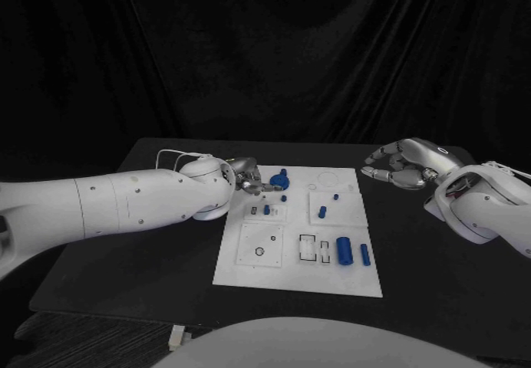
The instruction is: Assemble the parts on the task board
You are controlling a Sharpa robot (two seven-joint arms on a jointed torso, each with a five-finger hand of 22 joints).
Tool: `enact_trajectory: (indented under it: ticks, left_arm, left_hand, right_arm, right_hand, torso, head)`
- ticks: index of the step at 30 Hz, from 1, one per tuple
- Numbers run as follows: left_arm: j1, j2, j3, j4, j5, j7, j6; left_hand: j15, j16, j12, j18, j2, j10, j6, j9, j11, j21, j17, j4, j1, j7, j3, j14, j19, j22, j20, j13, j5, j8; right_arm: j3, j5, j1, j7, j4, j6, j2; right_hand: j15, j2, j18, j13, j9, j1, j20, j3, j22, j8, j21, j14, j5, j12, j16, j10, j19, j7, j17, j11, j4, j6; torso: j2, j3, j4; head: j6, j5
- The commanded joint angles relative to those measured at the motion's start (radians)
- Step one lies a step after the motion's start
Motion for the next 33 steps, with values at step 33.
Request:
enact_trajectory:
  ticks: [33]
  left_arm:
    - [0.089, 0.104, 0.001, -0.218, 0.019, 0.048, 0.250]
  left_hand:
    - [0.002, 0.003, 0.004, 0.001, 0.045, 0.106, -0.052, 0.015, -0.003, -0.005, 0.263, -0.033, 0.225, 0.003, 0.029, 0.106, 0.040, 0.222, 0.000, 0.263, 0.078, -0.068]
  right_arm:
    - [0.001, -0.002, -0.002, -0.009, 0.005, -0.004, 0.001]
  right_hand:
    - [0.004, 0.004, 0.018, 0.239, -0.002, 0.002, 0.003, -0.003, 0.163, -0.004, -0.005, 0.042, 0.007, -0.008, -0.006, 0.087, 0.001, 0.003, -0.001, 0.006, 0.003, 0.009]
  torso:
    - [0.001, -0.0015, 0.0008]
  head:
    - [0.000, -0.003]
